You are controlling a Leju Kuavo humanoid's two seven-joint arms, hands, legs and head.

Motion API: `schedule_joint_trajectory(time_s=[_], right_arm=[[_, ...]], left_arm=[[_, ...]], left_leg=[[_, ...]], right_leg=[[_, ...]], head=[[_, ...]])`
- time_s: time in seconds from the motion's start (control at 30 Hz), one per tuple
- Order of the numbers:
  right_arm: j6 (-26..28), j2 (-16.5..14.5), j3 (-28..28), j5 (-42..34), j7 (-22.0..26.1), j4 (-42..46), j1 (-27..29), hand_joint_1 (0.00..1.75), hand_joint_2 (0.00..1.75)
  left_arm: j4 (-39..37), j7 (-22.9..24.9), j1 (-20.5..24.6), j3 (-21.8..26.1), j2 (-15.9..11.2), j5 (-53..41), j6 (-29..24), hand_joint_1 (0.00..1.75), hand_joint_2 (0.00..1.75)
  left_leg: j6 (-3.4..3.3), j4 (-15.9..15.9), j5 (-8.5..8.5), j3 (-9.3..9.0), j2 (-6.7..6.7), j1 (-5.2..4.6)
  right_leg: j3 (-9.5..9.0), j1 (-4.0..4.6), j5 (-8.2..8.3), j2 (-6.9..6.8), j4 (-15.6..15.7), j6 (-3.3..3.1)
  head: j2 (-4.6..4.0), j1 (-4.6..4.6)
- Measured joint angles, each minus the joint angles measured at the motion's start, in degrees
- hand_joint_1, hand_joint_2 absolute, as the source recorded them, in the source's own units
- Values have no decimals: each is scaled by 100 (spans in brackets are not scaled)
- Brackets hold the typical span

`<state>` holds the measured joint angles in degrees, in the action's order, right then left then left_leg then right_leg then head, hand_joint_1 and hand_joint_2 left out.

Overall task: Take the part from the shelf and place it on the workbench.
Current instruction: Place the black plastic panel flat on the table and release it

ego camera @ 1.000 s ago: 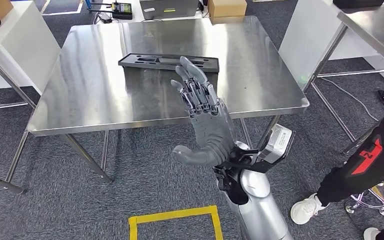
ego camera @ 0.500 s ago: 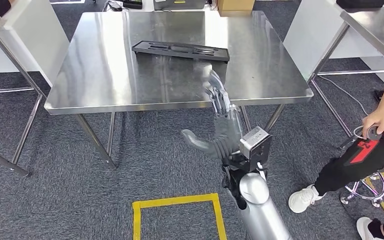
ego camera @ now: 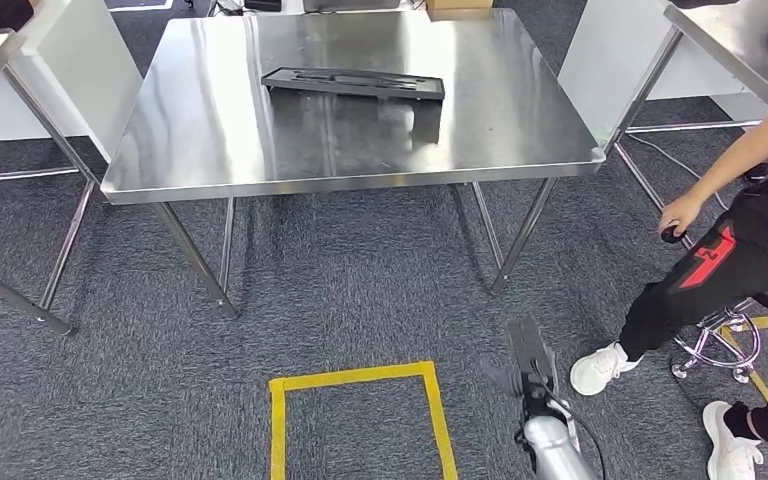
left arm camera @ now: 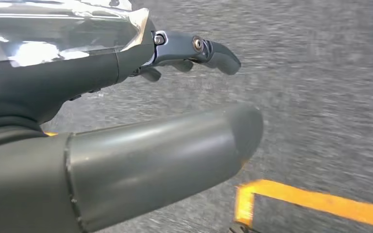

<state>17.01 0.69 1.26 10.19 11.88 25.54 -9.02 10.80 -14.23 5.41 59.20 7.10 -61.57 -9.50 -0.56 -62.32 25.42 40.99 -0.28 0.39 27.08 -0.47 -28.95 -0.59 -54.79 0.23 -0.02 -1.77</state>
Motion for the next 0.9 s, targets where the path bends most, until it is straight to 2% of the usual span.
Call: schedule_joint_trajectory(time_s=[0.03,0.07,0.1,0.13,0.17,0.2,0.23,0.27,0.3,0.33,0.4,0.43,0.47,0.5,0.53,0.57,0.6,0.63,0.67,0.7,0.73,0.77,0.8,0.83,0.87,0.9], right_arm=[[-20,22,-57,3,-70,-172,71,0,175],[-34,38,-103,8,-121,-308,130,0,175],[-58,51,-140,21,-208,-437,164,0,175],[-99,62,-169,47,-337,-560,180,0,175],[-157,69,-190,89,-527,-682,198,0,175],[-226,74,-203,147,-740,-795,231,0,175],[-288,77,-209,212,-935,-889,278,0,175],[-343,74,-211,276,-1109,-970,331,0,175],[-392,65,-210,332,-1262,-1044,383,0,175],[-434,49,-210,374,-1392,-1110,434,0,175],[-494,13,-209,417,-1603,-1237,532,0,87],[-510,0,-208,427,-1689,-1289,576,0,44],[-523,-9,-207,437,-1775,-1333,613,0,0],[-539,-16,-206,453,-1875,-1368,634,0,0],[-556,-21,-205,472,-1979,-1394,644,0,0],[-576,-26,-204,490,-2068,-1415,648,0,0],[-591,-31,-204,503,-2148,-1432,650,0,0],[-597,-38,-203,508,-2204,-1447,652,0,0],[-598,-48,-203,508,-2240,-1460,655,0,0],[-592,-56,-203,507,-2256,-1468,656,0,0],[-585,-66,-203,507,-2246,-1474,650,0,0],[-579,-75,-203,510,-2225,-1476,640,0,0],[-575,-86,-202,514,-2199,-1478,632,0,0],[-571,-101,-202,518,-2173,-1479,626,0,0],[-568,-112,-201,521,-2157,-1480,624,0,0],[-566,-124,-200,521,-2145,-1484,629,0,0]], left_arm=[[-1,4,-4,0,-9,-8,1,0,0],[-1,8,-6,1,-20,-9,2,0,0],[-1,8,-8,1,-31,-11,2,0,0],[-1,7,-8,0,-40,-13,2,0,0],[-1,2,-7,0,-46,-15,2,0,0],[-1,-10,-6,0,-52,-17,2,0,0],[-1,-28,-3,1,-55,-17,4,0,0],[0,-55,0,1,-59,-16,7,0,0],[0,-82,2,1,-63,-16,10,0,0],[0,-107,4,0,-68,-16,14,0,0],[-1,-133,-2,-1,-75,-15,17,0,0],[-2,-139,-4,-1,-76,-15,17,0,0],[-2,-145,-6,-1,-77,-15,16,0,0],[-3,-157,-9,0,-80,-15,15,0,0],[-3,-172,-12,1,-84,-18,14,0,0],[-3,-186,-15,1,-89,-24,13,0,0],[-3,-197,-19,1,-93,-35,13,0,0],[-3,-202,-19,1,-94,-53,14,0,0],[-3,-204,-19,0,-95,-73,15,0,0],[-3,-202,-19,-1,-95,-95,16,0,0],[-3,-199,-15,-1,-95,-113,19,0,0],[-3,-194,-13,-1,-95,-125,22,0,0],[-3,-190,-10,-1,-96,-133,24,0,0],[-3,-187,-7,-1,-97,-137,25,0,0],[-3,-186,-6,-1,-98,-139,25,0,0],[-3,-186,-8,-2,-99,-142,25,0,0]], left_leg=[[36,-357,335,77,5,10],[72,-750,587,141,7,26],[106,-1070,695,158,8,45],[136,-1227,663,99,9,66],[163,-1182,534,-60,10,91],[188,-944,395,-316,10,121],[219,-586,365,-611,2,146],[230,-208,395,-888,-21,151],[223,82,474,-1069,-41,144],[194,250,555,-1150,-61,122],[49,327,519,-1110,-58,88],[-35,336,462,-1061,-41,78],[-121,351,393,-995,-21,74],[-183,362,318,-913,0,72],[-215,362,242,-818,13,57],[-230,360,161,-715,25,45],[-227,357,75,-609,35,33],[-223,353,-11,-499,43,23],[-214,349,-99,-390,50,18],[-200,346,-187,-283,53,17],[-178,343,-276,-192,55,17],[-148,341,-359,-122,56,14],[-113,357,-440,-94,58,13],[-78,380,-515,-92,63,17],[-41,416,-589,-102,66,23],[-3,462,-664,-116,67,33]], right_leg=[[72,8,67,-16,-10,-23],[165,6,134,-30,-26,-34],[261,2,201,-37,-50,-21],[362,-7,256,-38,-81,2],[460,-20,301,-39,-123,26],[551,-35,334,-41,-176,55],[635,-39,358,-44,-237,84],[710,-36,382,-47,-301,114],[769,-28,413,-48,-349,158],[814,-20,454,-48,-373,209],[869,-29,539,-42,-377,312],[909,-41,502,-32,-409,329],[970,-48,362,-19,-522,313],[1049,-52,127,-4,-732,274],[1126,-58,-161,11,-1034,221],[1180,-57,-410,19,-1380,190],[1187,-56,-552,25,-1687,195],[1129,-55,-561,29,-1882,234],[993,-54,-453,31,-1916,296],[762,-54,-298,32,-1757,355],[434,-54,-217,35,-1404,380],[51,-37,-252,39,-901,362],[-243,-14,-347,45,-463,314],[-435,12,-459,56,-134,259],[-496,43,-508,64,24,209],[-442,48,-465,68,25,163]], head=[[-1,6],[0,9],[0,10],[0,11],[-1,10],[0,10],[0,12],[0,11],[0,7],[0,2],[0,-9],[0,-7],[-1,-13],[-1,-18],[-1,-22],[0,-30],[-1,-29],[-1,-28],[-1,-28],[-1,-27],[-1,-26],[0,-27],[0,-17],[0,-15],[1,-10],[1,-6]])
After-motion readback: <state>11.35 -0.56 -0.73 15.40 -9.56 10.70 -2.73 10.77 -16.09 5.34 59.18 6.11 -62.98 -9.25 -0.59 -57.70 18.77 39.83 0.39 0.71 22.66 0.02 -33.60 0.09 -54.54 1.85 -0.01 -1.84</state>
